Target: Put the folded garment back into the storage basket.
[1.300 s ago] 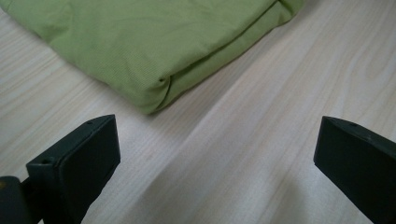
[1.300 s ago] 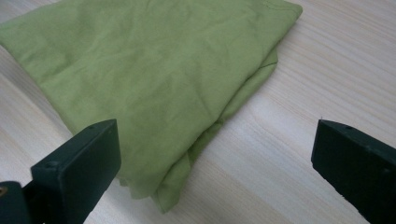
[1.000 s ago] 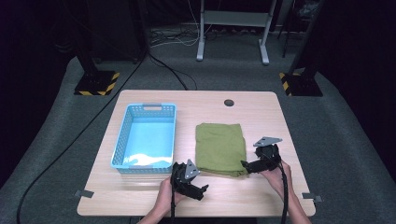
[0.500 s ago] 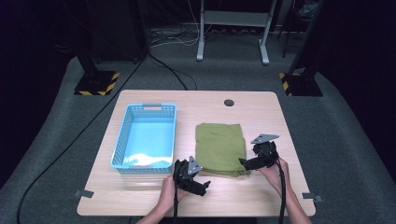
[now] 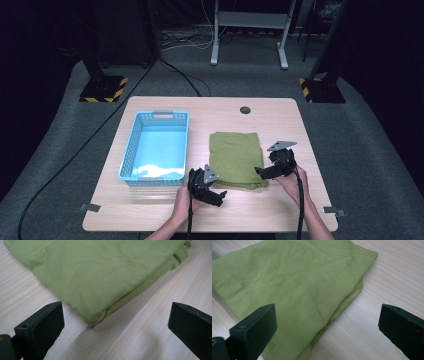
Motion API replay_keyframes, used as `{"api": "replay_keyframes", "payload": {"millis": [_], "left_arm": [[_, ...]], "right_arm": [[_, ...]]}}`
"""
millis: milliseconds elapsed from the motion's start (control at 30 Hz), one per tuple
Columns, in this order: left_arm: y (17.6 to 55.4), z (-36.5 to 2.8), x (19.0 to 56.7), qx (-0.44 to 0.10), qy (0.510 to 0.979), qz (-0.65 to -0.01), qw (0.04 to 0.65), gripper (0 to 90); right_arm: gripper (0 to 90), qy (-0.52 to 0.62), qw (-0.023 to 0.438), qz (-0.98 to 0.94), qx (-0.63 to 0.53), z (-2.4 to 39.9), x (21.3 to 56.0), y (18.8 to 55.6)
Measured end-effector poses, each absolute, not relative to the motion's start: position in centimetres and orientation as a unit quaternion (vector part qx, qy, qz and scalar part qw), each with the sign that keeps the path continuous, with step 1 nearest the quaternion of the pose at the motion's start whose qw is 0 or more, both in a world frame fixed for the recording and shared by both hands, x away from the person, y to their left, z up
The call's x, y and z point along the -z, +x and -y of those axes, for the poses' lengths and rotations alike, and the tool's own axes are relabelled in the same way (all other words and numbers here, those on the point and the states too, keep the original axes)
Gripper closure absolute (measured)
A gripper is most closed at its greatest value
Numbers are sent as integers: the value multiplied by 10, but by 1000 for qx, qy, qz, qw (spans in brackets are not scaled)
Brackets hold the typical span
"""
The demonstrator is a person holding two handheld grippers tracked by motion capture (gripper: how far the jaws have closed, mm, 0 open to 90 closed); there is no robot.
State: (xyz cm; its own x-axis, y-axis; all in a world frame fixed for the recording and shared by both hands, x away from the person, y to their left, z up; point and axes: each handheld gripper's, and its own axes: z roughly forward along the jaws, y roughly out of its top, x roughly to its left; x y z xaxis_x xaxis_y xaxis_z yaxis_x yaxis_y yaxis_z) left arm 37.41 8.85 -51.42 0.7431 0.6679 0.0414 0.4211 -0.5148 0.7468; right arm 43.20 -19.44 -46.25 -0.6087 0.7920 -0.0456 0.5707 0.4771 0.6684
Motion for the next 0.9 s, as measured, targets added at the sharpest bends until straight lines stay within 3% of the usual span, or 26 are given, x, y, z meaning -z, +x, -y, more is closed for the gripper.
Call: {"api": "replay_keyframes", "payload": {"millis": [900], "left_arm": [[387,-88,509,-174,851,-322,377,2]], "right_arm": [[12,403,167,-849,-298,184,462,458]]}}
